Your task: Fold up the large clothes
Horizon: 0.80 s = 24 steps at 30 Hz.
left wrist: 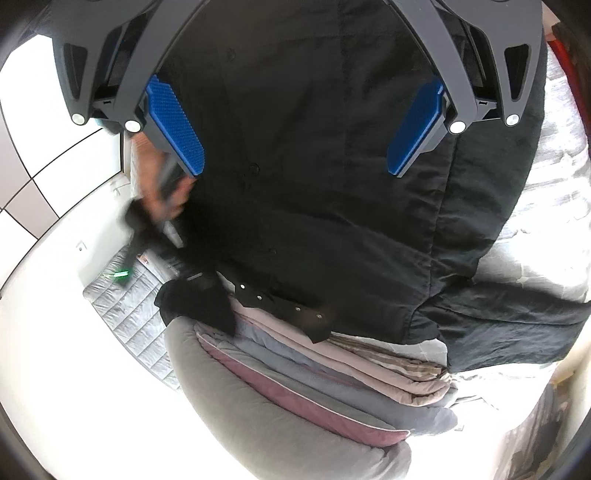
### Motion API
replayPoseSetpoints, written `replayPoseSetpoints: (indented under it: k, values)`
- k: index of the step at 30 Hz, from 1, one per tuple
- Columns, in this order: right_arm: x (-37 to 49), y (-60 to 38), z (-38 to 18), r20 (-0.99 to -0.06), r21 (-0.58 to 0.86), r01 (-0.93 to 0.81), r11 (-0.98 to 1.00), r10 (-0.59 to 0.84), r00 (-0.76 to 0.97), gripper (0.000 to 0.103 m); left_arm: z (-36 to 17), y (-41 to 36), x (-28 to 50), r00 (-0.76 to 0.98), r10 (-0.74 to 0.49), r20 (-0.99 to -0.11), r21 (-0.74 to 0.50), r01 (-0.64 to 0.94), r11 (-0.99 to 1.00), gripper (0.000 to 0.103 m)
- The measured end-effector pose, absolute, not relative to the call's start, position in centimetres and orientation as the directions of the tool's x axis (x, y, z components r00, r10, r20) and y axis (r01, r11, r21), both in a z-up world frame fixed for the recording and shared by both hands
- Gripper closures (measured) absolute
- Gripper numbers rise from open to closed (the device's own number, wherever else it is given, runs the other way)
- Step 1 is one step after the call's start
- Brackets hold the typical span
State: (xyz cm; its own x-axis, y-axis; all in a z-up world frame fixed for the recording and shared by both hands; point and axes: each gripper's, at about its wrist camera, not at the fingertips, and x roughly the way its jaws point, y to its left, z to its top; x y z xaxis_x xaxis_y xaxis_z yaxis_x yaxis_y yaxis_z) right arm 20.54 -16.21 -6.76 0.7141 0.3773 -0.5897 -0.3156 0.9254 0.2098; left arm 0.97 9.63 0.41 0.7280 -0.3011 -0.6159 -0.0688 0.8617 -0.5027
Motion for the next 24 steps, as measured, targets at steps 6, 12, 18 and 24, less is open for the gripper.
replayPoseSetpoints:
  k: [6, 12, 18, 24]
  values:
    - [22.1, -14.4, -12.5, -0.724, 0.172, -0.318, 0.932, 0.339, 0.601, 0.078, 0.5, 10.2, 0.8, 0.728, -0.316, -0.609, -0.524, -0.069, 0.849, 0.007]
    - [22.8, -14.4, -12.2, -0.726, 0.154, -0.330, 0.931, 0.334, 0.602, 0.064, 0.6, 10.2, 0.7, 0.727, -0.328, -0.603, -0.532, -0.060, 0.845, 0.007]
    - [20.3, -13.1, -12.2, -0.733, 0.201, -0.368, 0.908, 0.389, 0.558, 0.038, 0.6, 10.2, 0.7, 0.726, -0.331, -0.603, -0.534, -0.059, 0.843, 0.007]
    - [18.6, -13.1, -10.6, -0.678, 0.312, -0.433, 0.846, 0.518, 0.522, 0.035, 0.8, 10.5, 0.5, 0.733, -0.331, -0.595, -0.539, -0.058, 0.840, 0.007]
